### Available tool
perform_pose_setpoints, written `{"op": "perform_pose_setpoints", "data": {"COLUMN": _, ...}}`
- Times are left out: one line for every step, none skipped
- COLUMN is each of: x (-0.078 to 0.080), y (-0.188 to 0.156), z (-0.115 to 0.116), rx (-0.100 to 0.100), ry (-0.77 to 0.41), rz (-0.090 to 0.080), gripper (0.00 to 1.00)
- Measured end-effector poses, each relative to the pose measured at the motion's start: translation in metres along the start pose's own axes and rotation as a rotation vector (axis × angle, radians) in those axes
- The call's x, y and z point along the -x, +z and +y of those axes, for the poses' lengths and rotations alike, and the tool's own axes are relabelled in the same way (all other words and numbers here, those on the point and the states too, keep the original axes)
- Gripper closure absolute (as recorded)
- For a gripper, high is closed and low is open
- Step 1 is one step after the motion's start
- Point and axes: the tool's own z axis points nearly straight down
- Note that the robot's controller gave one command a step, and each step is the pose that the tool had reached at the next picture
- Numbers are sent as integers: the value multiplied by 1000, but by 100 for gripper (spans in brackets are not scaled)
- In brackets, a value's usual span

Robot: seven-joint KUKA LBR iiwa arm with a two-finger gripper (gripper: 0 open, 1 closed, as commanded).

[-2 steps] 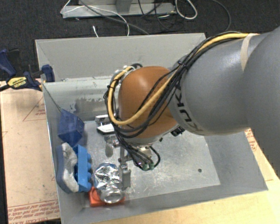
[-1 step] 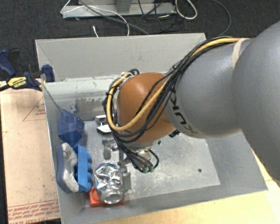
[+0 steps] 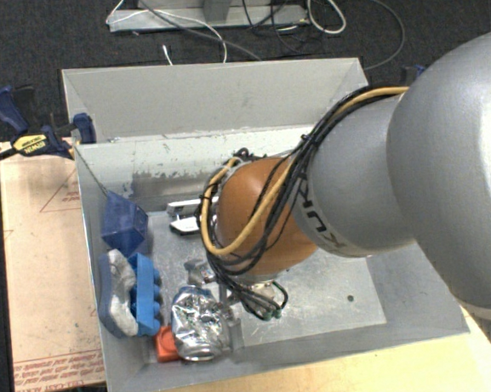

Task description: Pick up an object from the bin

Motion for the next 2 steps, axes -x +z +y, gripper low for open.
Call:
{"op": "perform_pose_setpoints", "data": {"x": 13, "y": 32, "z": 19, "rx": -7, "ry": -140, "rz": -21, "gripper": 0}}
{"op": "perform_pose_setpoints", "data": {"x": 13, "y": 33, "z": 18, "rx": -6, "ry": -139, "rz": -22, "gripper": 0}}
